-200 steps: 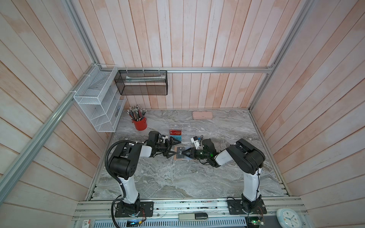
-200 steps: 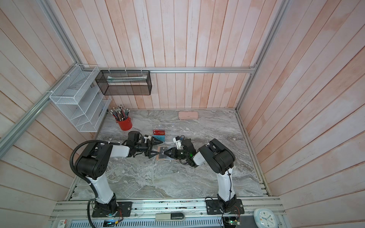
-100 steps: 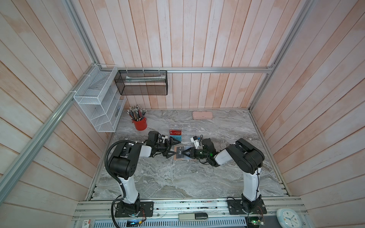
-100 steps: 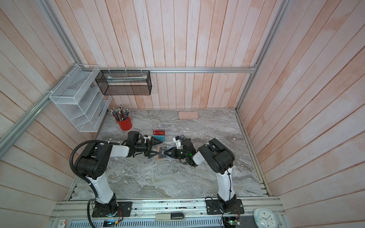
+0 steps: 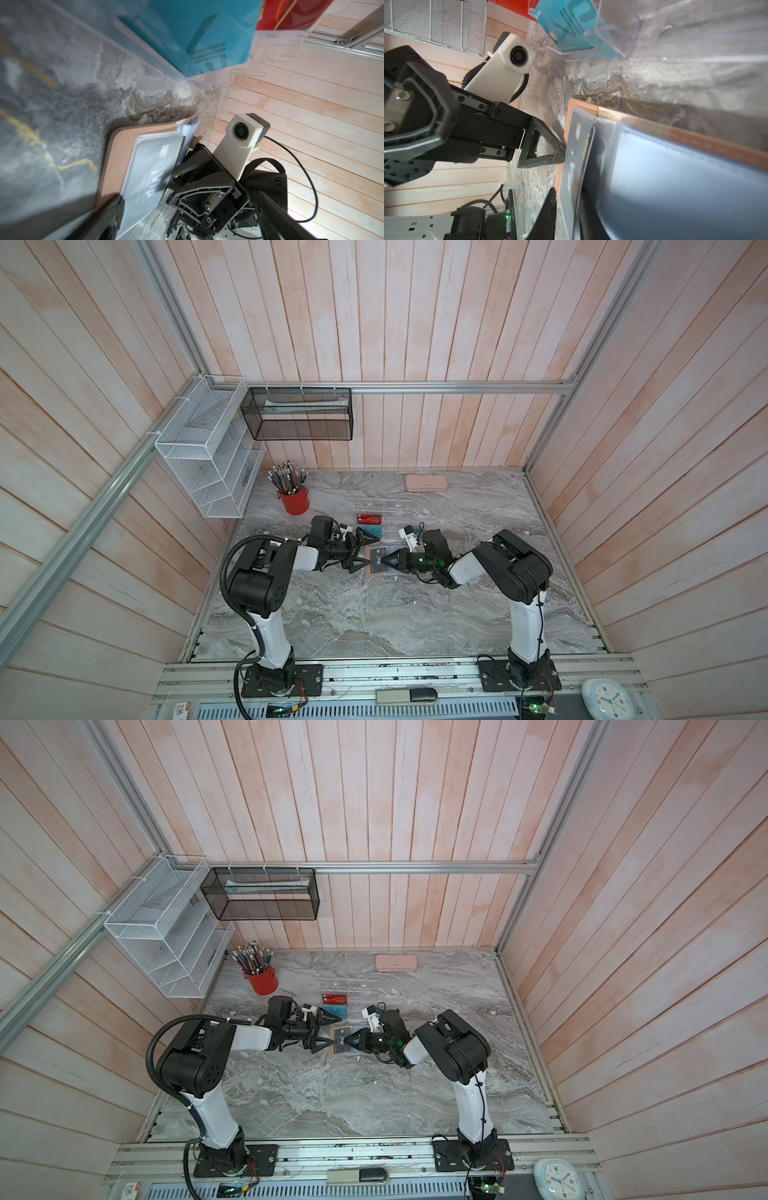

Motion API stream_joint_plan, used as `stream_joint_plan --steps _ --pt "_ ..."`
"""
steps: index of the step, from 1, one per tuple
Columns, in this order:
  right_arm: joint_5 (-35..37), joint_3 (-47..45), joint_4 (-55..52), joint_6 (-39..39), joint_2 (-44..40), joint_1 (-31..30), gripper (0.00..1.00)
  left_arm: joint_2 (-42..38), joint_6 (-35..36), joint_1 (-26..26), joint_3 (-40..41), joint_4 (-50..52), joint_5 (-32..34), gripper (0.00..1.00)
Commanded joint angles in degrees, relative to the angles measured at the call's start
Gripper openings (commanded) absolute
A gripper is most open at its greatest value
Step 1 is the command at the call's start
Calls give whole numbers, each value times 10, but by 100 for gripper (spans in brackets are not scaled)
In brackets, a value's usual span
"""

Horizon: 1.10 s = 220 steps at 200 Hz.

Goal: Take the credit cards out of the card holder
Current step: Take out the credit card from the card slot.

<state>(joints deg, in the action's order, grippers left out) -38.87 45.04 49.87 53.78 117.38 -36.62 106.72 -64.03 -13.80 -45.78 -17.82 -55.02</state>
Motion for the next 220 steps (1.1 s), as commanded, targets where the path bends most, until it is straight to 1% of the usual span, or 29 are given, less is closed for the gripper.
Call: stream_joint_plan --steps 1,34,70,102,135,180,220 --pt "-26 16 -4 -14 11 -9 22 18 16 0 16 28 16 100" --pt "-42 19 -4 -17 15 -9 21 18 16 1 16 28 16 100" --pt "-32 15 5 -4 11 -8 19 15 16 1 17 30 16 100" --pt "-24 -11 36 16 -9 1 18 17 18 1 17 30 17 100" --pt "-26 -7 15 4 -15 5 16 18 17 1 19 27 18 100" --pt "-23 -16 25 7 -16 9 15 17 17 1 19 30 17 100" --pt "-19 -9 -8 -12 -24 12 13 17 18 1 19 29 17 100"
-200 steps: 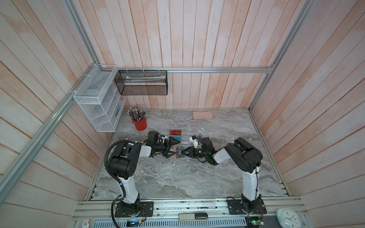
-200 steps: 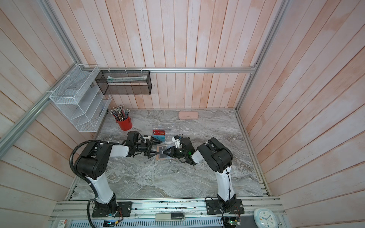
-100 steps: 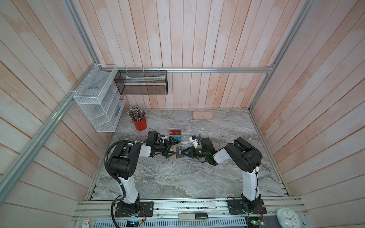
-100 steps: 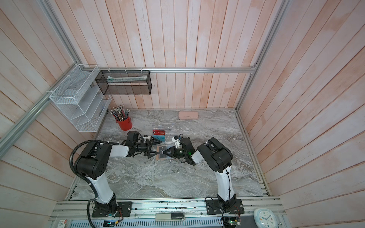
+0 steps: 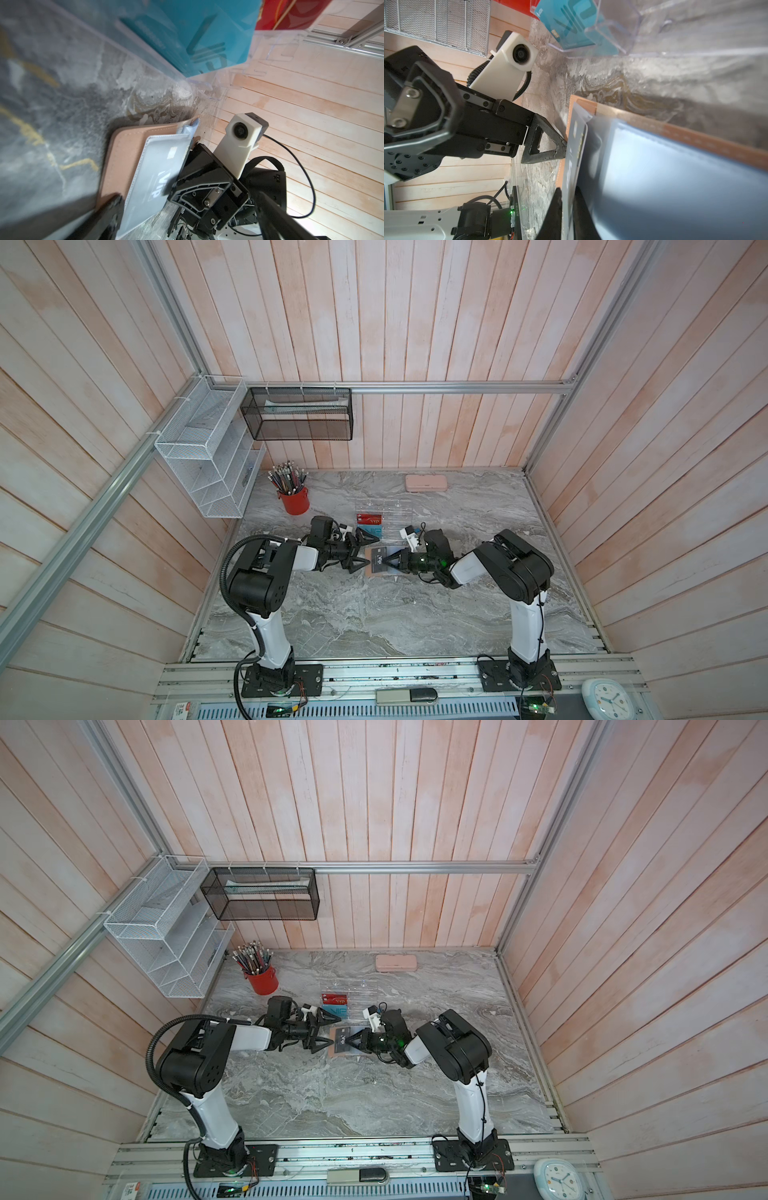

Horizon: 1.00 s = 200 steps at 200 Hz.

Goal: Take the credit cards out of the card holder
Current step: Take out the credit card from the card slot.

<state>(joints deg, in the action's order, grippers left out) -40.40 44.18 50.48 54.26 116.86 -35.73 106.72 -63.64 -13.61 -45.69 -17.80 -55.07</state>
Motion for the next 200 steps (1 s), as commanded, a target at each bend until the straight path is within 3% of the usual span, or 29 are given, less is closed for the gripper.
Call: stream_joint_plan --steps 1,117,200 --pt "-4 -1 -14 -18 -19 3 12 17 14 -1 18 29 17 100" --pt "-5 6 -16 -18 -4 4 2 -54 4 -12 -30 73 10 100" --pt "-9 6 -13 -15 -1 5 2 -16 -3 -33 -46 58 28 100"
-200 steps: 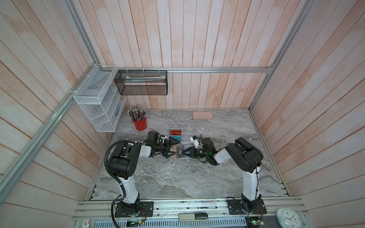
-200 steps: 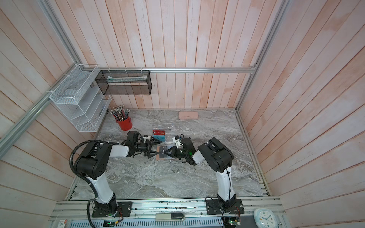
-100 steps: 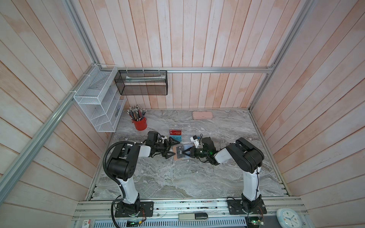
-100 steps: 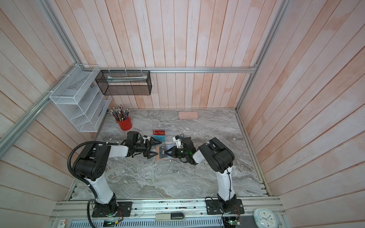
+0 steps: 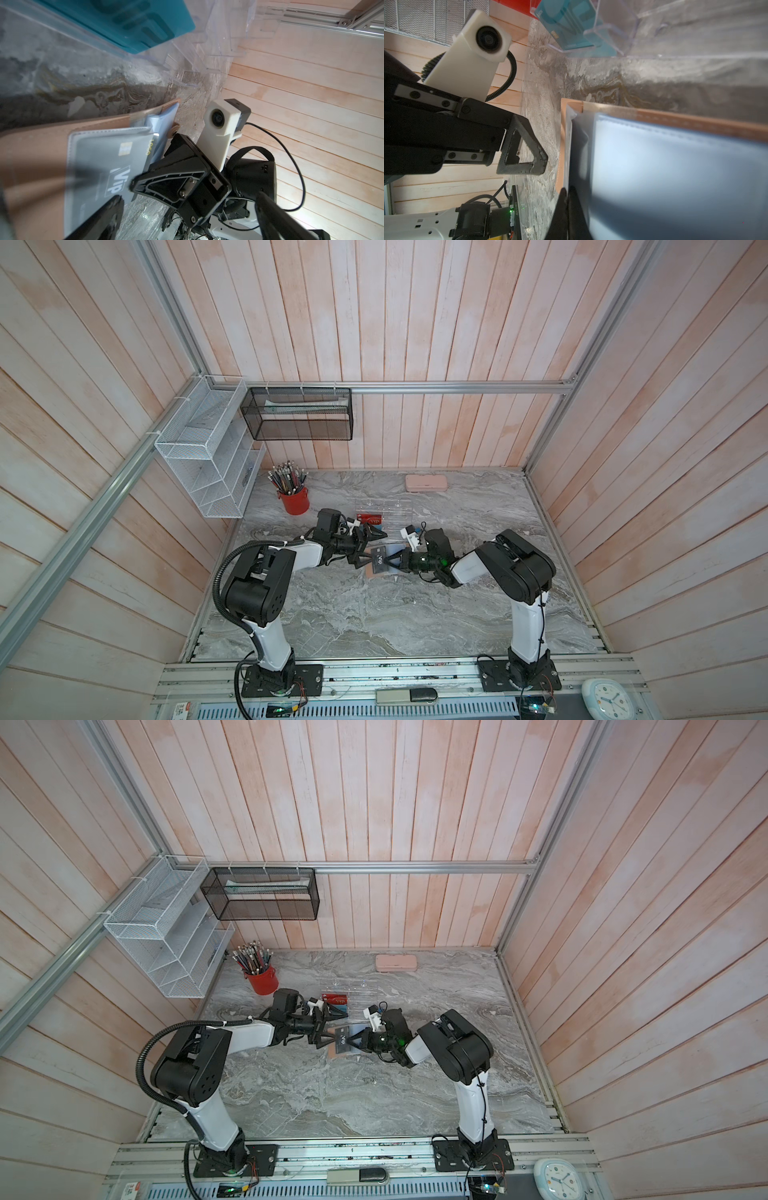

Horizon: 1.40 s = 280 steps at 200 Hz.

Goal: Take the credit cards out of the card holder
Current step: Take out the credit card from the card slot.

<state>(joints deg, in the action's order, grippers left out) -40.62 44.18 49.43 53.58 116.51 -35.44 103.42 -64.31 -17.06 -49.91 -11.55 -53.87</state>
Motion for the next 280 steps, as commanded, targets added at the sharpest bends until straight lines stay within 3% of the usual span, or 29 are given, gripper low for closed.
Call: stream_joint_plan --steps 1,81,280 --pt "-7 6 -2 -8 2 2 2 17 4 1 -4 -5 16 100" --pt "-8 6 -1 -8 4 3 3 31 62 2 -13 61 62 100" --pt "4 12 -35 -25 -7 3 9 62 90 0 -7 100 95 100"
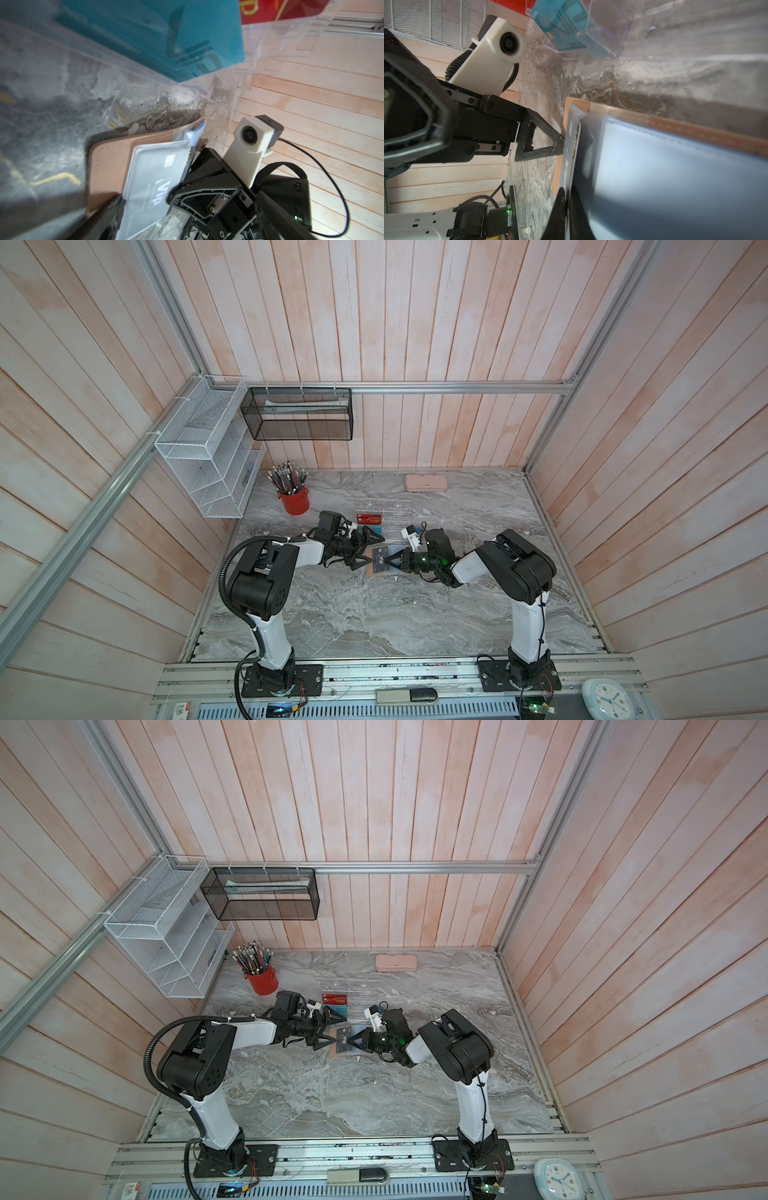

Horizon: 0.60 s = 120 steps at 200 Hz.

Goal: Take the credit cards out of the card holder
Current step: Take out the credit card from the card slot.

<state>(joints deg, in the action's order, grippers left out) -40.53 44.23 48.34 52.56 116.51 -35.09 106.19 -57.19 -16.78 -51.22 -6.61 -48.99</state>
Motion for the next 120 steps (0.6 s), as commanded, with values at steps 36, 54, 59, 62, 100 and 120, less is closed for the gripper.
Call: stream_joint_plan --steps 36,54,59,62,100,120 --pt "17 17 -57 -38 -18 0 9 36 31 -14 -1 82 73 100" --pt "17 19 -59 -39 -17 -1 8 40 35 -23 -10 99 87 100" --pt "17 19 -59 -39 -17 -1 8 41 36 -24 -12 104 93 100" --pt "17 19 -59 -40 -17 -2 8 41 37 -25 -14 107 95 100" --pt "20 22 -68 -44 -20 -2 8 50 54 -33 -35 151 125 100" --pt "26 24 -80 -52 -25 -3 8 52 59 -33 -37 163 135 100"
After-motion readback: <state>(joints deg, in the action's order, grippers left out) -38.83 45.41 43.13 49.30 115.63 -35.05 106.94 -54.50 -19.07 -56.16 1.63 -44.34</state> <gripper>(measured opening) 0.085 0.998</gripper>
